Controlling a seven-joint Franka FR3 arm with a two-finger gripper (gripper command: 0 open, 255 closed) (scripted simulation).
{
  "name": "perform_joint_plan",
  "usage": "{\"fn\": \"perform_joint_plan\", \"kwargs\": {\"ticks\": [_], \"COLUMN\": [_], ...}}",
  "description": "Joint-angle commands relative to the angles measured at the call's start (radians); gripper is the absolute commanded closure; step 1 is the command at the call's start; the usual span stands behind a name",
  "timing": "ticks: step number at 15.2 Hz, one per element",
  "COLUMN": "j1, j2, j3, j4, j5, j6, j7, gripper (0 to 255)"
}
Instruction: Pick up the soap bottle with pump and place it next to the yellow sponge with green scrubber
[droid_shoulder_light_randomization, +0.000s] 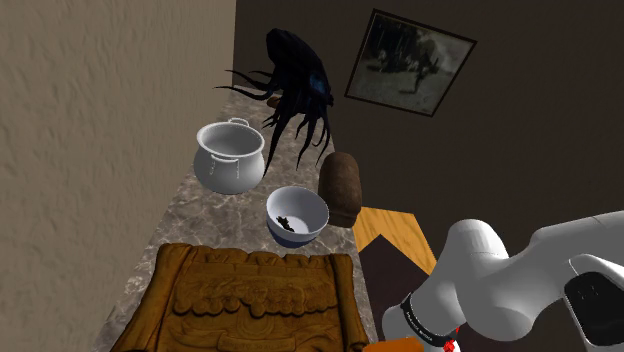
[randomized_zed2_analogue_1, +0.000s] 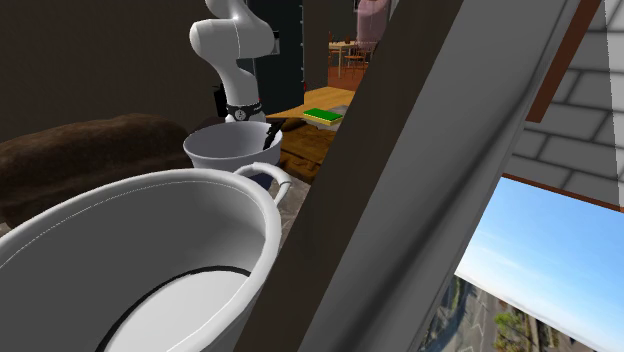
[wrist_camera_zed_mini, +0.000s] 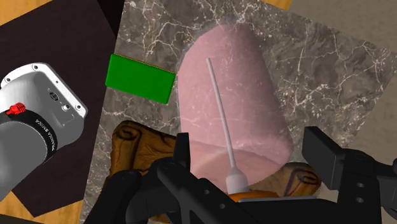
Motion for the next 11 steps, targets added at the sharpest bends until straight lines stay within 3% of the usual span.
{"fn": "perform_joint_plan", "kwargs": {"ticks": [1,11], "j1": [0.005,0.021], "j2": [-0.006,-0.032], "j3": [0.014,0.049], "j4": [-0.017,-0.159], "j5": [0.010,0.045], "j6": [0.016,0.137], "j7": [0.011,-0.006], "gripper": [255,255]}}
